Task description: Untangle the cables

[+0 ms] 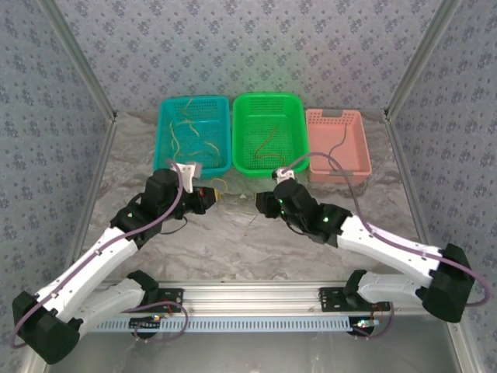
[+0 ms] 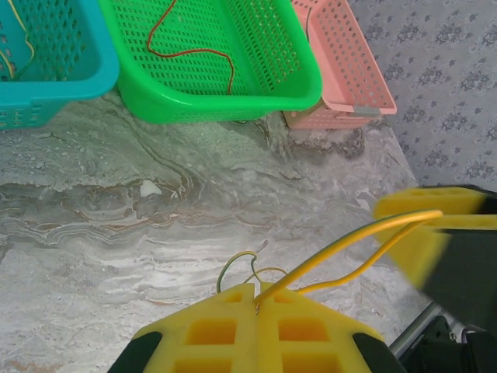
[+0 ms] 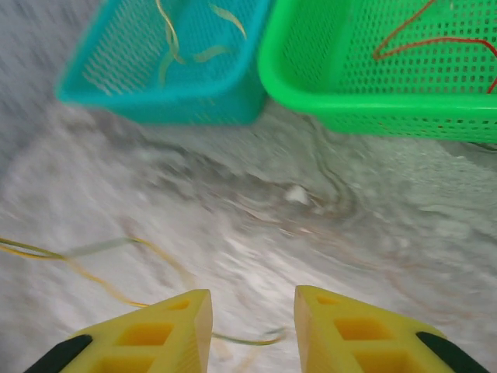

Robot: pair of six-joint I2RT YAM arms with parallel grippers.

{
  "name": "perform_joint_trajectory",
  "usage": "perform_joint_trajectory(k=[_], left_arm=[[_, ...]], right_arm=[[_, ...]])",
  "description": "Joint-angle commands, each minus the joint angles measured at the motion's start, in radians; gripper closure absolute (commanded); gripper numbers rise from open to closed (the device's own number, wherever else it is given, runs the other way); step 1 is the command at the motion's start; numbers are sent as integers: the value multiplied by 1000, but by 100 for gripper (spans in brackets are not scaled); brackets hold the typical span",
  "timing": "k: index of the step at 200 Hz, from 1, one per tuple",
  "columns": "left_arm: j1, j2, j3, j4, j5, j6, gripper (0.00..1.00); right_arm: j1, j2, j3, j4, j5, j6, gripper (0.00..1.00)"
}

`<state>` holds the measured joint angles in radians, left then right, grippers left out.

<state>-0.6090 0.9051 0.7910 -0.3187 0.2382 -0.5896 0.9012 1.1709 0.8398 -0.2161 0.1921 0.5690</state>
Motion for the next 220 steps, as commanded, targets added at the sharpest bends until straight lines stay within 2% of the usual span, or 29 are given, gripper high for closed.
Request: perform_joint_trajectory(k=[1,39,90,149,188,220], left_arm=[[-5,1,42,-11,31,26,100],[-6,17,52,-16,41,31,100],[-12,28,59,-10,44,27,100],[-12,29,59,-19,39,30,100],[-13,27,67,-25,41,31,100],[-13,22,66,-44,36,38,100]], right_arm=[[-51,28,-5,37,-227,-345,60],[-97,123,43,51,-410,-423,58],[-101,235,96,101,-489,-431,58],[-90,265,90,161,-543,-396,60],[-89,319,114,153,-510,-394,78],[-88,283,109,158,-408,-388,100]])
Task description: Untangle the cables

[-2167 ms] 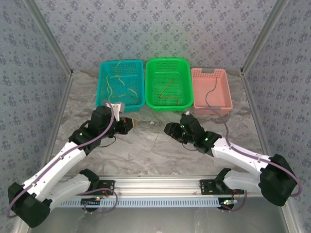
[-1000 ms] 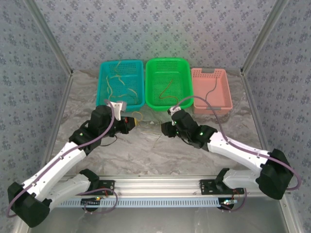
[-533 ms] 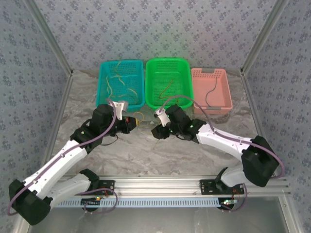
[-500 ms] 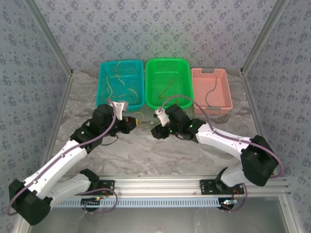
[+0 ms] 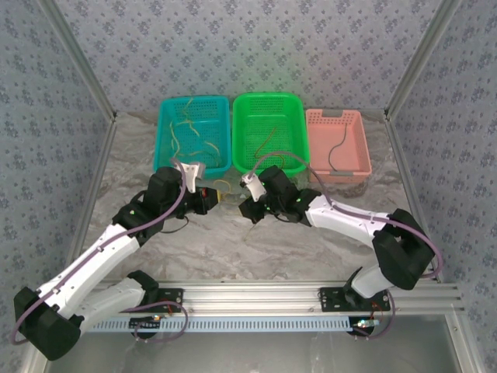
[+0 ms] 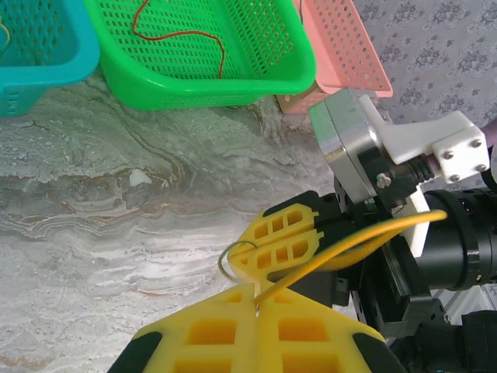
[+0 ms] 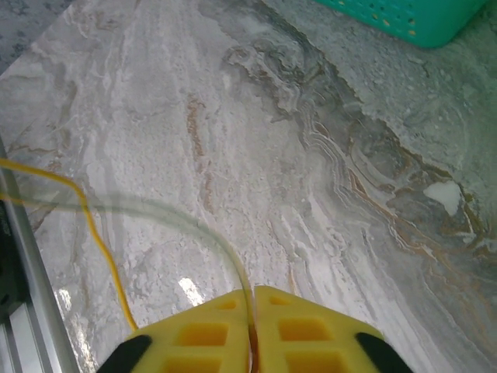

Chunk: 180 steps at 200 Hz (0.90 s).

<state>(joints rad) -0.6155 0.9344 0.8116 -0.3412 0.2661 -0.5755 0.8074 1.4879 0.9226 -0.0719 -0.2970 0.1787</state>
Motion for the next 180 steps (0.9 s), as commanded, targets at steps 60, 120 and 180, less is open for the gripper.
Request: perform_joint_trajectory(k=[60,120,180], left_arm=[[-13,13,10,-47,34,9,100],[-103,82,-2,-70,46,21,100],[-148,115,94,-263,-160,77,100]], right_arm=[[-25,-260,-88,106,509,102,100],[-63,-413,-90,125,792,144,100],[-87,-419,29,-93,849,-68,100]])
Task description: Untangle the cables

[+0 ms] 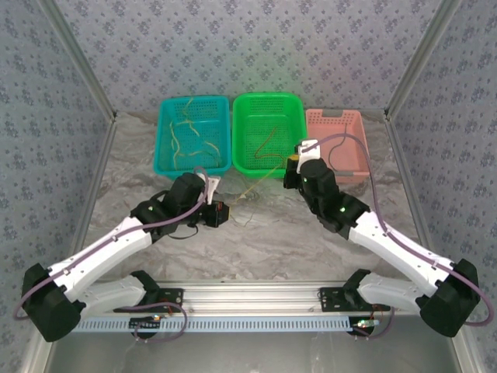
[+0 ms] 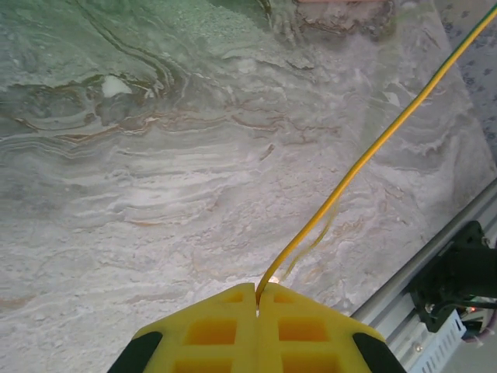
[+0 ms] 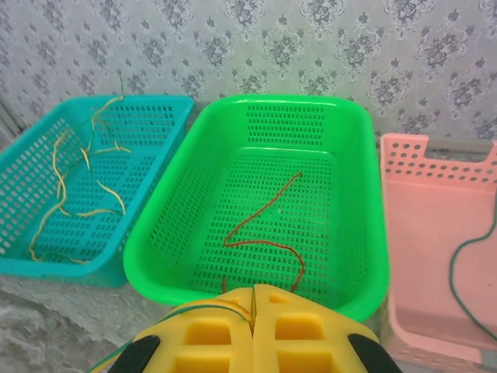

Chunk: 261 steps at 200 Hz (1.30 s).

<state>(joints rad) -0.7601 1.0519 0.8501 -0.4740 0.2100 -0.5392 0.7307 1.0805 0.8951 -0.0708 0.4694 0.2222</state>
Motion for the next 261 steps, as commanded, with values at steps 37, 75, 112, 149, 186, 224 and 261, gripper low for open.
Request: perform_joint_trajectory(k=[37,75,112,149,186,224,261], left_arm=[[-2,18,106,-179,-159,74,100],[-3,48,155,-198,-189,106,100],[-3,71,174,-185,-153,154,100],[-3,91,194,-173,-184,204,100],[-3,109,233,-149,-230,218,100],[-3,158,271,-111,-162,243,100],[-3,181,289,-57,-119,252,100]], right_arm=[[-6,-7,97,-212,-13,-180,100],[17,7,156,-298,-86,-147,100],[17,41,234,-354,-121,-130,100],[-3,91,339,-403,-117,-169,100],[-2,128,440,-420,-96,-187,100],[-1,126,554,-446,-45,-216,100],[0,161,703,-526,-103,-265,100]])
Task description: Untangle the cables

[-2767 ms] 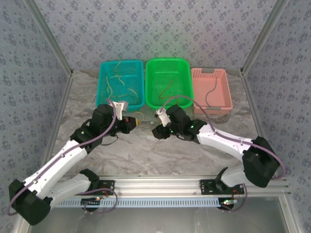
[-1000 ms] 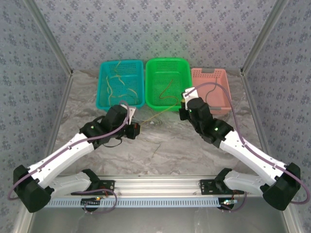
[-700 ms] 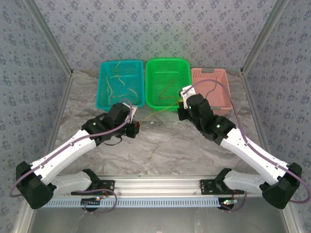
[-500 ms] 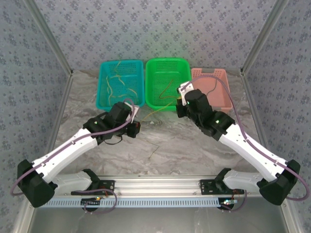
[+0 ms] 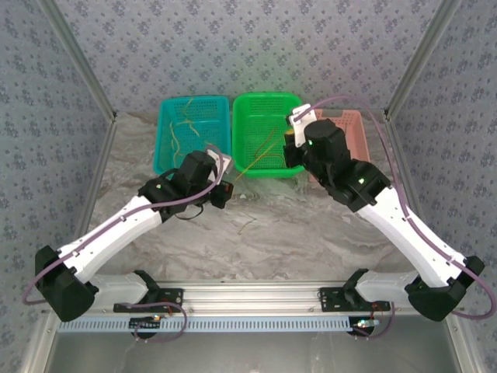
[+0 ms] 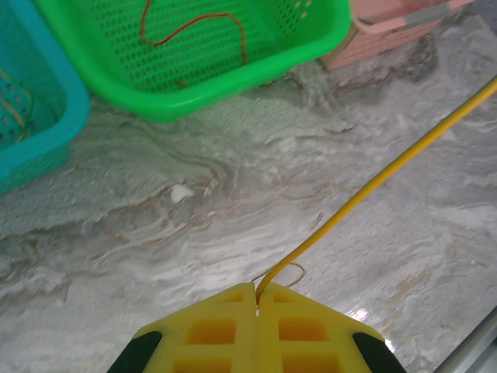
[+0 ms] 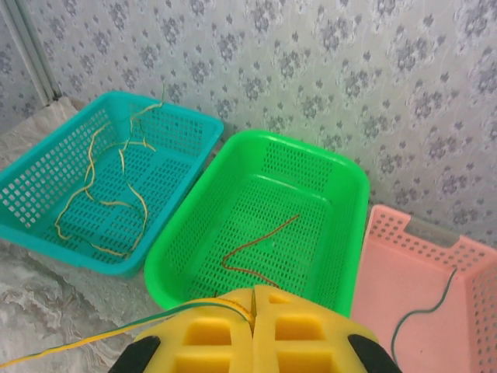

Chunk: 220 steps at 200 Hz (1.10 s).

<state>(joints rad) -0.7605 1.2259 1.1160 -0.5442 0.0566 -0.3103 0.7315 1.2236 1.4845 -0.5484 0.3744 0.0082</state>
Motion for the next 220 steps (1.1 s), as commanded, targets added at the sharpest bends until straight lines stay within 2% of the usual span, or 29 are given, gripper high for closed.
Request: perform_joint_trajectory(k=[1,37,72,107,139,179,220], left_arm=[[-2,6,23,14,34,23,100],[-3,-2,53,12,32,34,100],[25,-23,112,-68,-90,45,100],[156,-52,201,-106,-22,48,100],[274,-7,337,-180,-3,72,100],[456,70,477,-177,109,63,100],[559,190,496,-96,160,63,100]], right_arm=[[0,20,117,-48,-9,-53,100],[8,96,238,-132,-75,-86,100],[9,169,307,-106,-90,-86,100],[8,254,405,-26,-125,-57,100],[0,388,535,49,-200,-51,100],[-9,628,801,84,-261,-3,100],[-19,910,1106,72,-267,18,100]])
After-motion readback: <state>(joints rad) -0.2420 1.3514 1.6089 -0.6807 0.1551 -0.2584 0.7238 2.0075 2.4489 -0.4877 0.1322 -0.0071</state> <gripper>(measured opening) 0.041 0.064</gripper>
